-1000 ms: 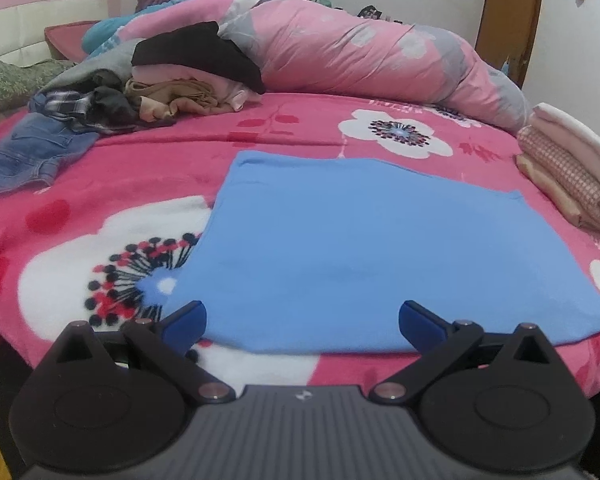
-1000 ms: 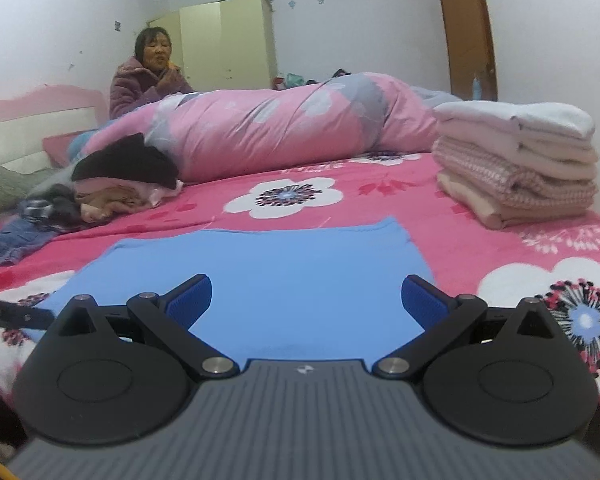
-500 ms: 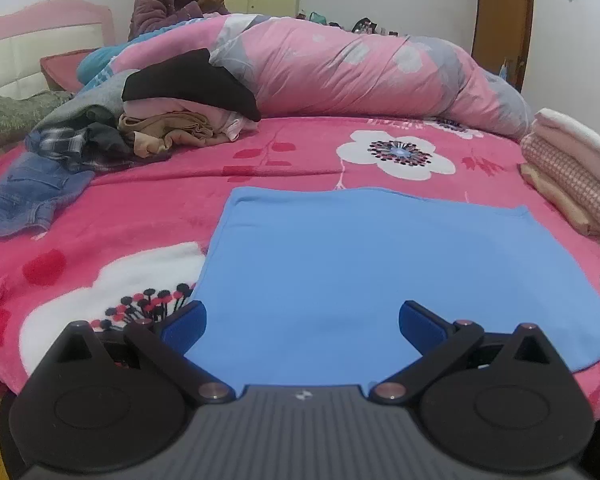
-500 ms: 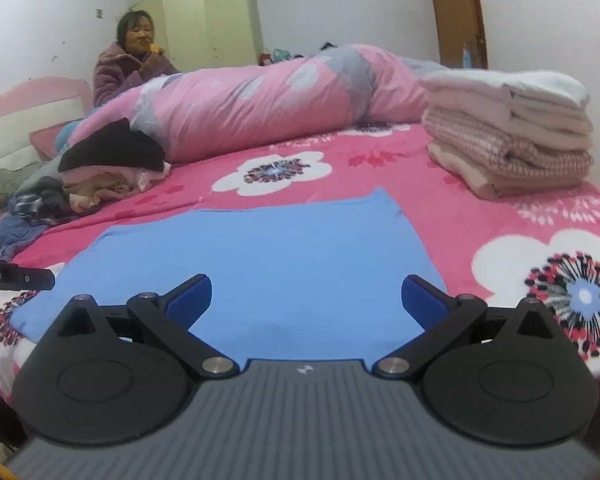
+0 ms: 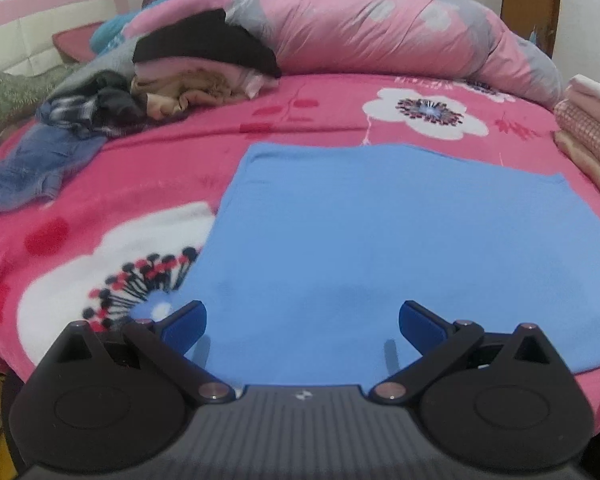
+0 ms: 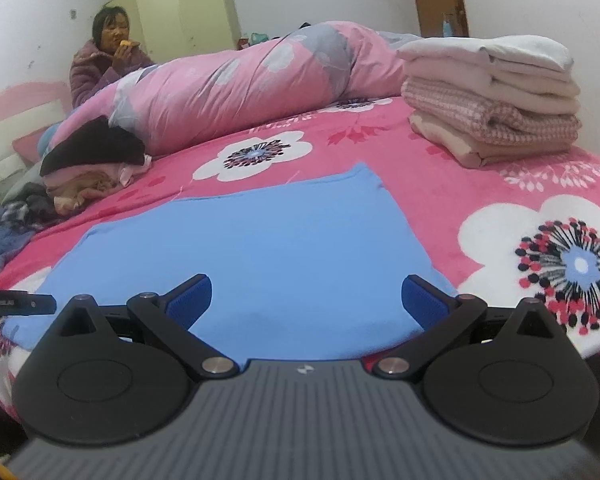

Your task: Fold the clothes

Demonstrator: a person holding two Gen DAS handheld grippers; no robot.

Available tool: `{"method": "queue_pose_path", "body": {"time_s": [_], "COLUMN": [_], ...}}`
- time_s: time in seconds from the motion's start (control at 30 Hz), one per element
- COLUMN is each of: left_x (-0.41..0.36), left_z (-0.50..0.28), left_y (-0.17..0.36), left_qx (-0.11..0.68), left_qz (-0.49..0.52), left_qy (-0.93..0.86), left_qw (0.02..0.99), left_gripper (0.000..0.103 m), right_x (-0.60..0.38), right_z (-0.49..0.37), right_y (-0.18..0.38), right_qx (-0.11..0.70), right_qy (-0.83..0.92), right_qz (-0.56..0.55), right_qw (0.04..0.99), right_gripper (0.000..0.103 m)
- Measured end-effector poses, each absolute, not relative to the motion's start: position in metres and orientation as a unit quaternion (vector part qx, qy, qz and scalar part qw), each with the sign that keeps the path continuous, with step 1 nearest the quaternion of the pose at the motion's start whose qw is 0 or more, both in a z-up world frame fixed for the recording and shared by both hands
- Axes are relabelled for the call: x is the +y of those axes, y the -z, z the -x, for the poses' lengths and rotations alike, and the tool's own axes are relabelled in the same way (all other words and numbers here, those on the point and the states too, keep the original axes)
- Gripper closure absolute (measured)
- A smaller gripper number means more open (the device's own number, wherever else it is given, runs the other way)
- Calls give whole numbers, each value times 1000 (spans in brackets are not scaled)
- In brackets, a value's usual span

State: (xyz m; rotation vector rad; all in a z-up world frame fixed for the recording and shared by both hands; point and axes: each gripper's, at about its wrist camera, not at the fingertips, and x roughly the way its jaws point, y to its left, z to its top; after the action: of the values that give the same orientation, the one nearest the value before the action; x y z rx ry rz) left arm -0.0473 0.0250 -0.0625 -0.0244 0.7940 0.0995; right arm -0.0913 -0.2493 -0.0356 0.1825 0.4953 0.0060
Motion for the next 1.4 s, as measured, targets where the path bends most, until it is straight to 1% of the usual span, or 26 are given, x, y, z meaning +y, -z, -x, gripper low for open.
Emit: {"method": "queue_pose_path", "body": {"time_s": [0.17,0.3,0.4,0.47,0.53,0.57,0.6,0.67,0.73,0.87,0.97,1.13,1.4], "left_x": [19,16,15,16,16,16,16,16,16,16,16,15,15], "left_z": [36,28,29,30,31,32,32,31,31,30,30,32,32], "left_y": [68,77,84,85,86,86,86,86,86,85,85,85,85], "left_qx": [395,411,416,414,413,413,413,413,413,416,417,416,416], "left_qz": [4,-1,-3,-1,1,2,2,1,0,1,-1,-4,-7], "left_qy": [-46,-51,-54,-55,-55,-55,-56,-56,-56,-58,-60,-61,-62], "left_qw": [918,910,908,909,909,909,909,909,909,907,907,907,907], "left_gripper": [0,0,0,0,0,0,0,0,0,0,0,0,0], "right_x": [-239,-233,-232,-232,-235,-237,-239,-243,-247,-246,-241,-242,-245], "right_z": [76,65,63,62,64,68,73,81,85,83,74,62,64], "right_y": [29,29,40,51,63,66,66,60,52,37,38,61,71], "right_qx": [239,235,248,270,295,296,294,294,291,266,262,287,278], "right_qy": [-15,-22,-28,-31,-29,-29,-30,-31,-36,-41,-44,-34,-33], "right_qz": [-31,-19,-19,-16,-8,-6,-6,-12,-26,-33,-27,-25,-39], "right_qw": [970,972,968,962,955,955,955,955,956,962,964,957,959], "right_gripper": [2,5,16,31,41,44,47,61,71,72,72,72,72]}}
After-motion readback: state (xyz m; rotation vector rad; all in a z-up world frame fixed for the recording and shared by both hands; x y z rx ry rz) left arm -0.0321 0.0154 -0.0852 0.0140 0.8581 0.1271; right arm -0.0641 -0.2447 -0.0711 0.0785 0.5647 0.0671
